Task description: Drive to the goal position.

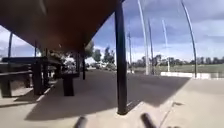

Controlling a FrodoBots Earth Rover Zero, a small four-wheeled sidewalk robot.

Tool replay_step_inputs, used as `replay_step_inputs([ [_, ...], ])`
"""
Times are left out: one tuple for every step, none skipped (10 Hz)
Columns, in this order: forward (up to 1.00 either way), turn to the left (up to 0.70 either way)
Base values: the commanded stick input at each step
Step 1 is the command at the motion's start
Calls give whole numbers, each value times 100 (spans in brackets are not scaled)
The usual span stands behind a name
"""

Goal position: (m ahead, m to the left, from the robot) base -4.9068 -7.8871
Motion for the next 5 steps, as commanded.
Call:
replay_step_inputs([
  [0, -70],
  [0, -70],
  [0, -70],
  [0, -70],
  [0, -70],
])
